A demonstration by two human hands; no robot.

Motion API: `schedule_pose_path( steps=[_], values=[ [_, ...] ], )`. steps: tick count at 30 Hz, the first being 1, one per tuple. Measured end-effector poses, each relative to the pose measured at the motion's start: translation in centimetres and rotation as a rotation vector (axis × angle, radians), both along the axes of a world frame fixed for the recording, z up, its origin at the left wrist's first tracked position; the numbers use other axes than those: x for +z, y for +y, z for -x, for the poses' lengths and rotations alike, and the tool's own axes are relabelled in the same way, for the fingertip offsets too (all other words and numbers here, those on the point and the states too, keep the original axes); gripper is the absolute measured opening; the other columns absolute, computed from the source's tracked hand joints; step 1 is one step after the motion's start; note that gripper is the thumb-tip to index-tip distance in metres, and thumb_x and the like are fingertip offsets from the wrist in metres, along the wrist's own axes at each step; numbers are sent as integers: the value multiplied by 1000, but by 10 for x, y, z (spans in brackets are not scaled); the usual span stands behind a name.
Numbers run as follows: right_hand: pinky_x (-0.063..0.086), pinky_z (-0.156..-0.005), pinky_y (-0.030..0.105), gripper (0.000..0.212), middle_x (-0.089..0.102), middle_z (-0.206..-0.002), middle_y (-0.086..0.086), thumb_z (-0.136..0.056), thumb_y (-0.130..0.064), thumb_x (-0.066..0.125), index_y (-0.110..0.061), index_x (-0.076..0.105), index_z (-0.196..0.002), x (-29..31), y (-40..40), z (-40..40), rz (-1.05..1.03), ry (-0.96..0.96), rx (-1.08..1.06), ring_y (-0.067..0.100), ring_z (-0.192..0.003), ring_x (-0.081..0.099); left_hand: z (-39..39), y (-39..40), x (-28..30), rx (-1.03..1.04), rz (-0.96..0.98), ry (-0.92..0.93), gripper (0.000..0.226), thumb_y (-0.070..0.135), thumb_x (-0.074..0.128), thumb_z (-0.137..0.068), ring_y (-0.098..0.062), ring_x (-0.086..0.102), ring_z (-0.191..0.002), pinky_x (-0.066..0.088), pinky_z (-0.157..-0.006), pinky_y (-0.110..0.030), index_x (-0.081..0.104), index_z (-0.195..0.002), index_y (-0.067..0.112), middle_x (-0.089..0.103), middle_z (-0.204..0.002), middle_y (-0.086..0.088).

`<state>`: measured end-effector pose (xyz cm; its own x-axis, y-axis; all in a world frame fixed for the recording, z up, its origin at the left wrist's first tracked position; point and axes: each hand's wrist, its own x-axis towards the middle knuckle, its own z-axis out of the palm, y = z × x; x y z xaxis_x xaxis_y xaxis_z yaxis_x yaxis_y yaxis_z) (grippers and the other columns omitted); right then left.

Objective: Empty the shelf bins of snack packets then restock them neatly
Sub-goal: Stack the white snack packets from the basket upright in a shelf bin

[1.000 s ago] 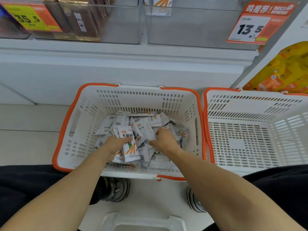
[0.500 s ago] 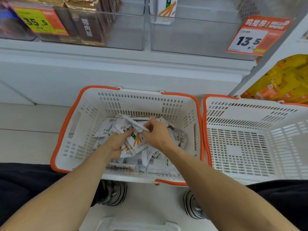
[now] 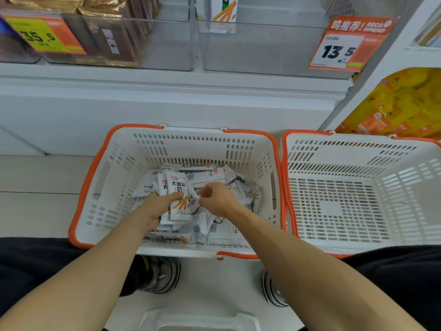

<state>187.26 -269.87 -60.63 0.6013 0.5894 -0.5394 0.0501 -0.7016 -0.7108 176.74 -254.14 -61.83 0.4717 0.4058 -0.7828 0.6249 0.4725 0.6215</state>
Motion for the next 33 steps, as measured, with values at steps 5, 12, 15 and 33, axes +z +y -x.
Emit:
schedule_pose_path(
  steps=[5, 12, 15, 33],
  values=[
    [54, -84, 31, 38, 68, -115, 7, -89, -26, 74, -11, 60, -122, -30, 8, 1, 112, -30, -49, 19, -97, 64, 22, 29, -5, 51, -137, 118, 32, 13, 80, -83, -34, 71, -95, 58, -82, -49, 69, -110, 0, 73, -106, -22],
    [59, -72, 39, 22, 66, -77, 7, -88, -29, 74, -10, 66, -82, -50, 31, 7, 165, -105, -80, 22, -72, 64, 32, 39, -12, 54, -109, 110, 34, 17, 81, -83, -32, 72, -94, 60, -79, -48, 70, -112, 2, 74, -106, -19],
    [46, -52, 29, 23, 55, -61, 2, -89, -15, 64, -14, 59, -66, -32, 40, -6, 88, 1, -179, 16, -55, 51, 24, 40, -7, 45, -90, 83, 33, 17, 80, -84, -33, 71, -98, 58, -86, -52, 70, -112, 3, 73, -106, -18],
    [56, -77, 22, 27, 65, -103, -9, -90, -20, 73, -21, 69, -117, 77, -11, -69, -281, -235, 77, 8, -89, 65, -16, -4, 49, -318, 210, -247, 85, 51, 89, -61, -34, 68, -111, 60, -85, -45, 62, -129, 7, 68, -124, -20]
  ],
)
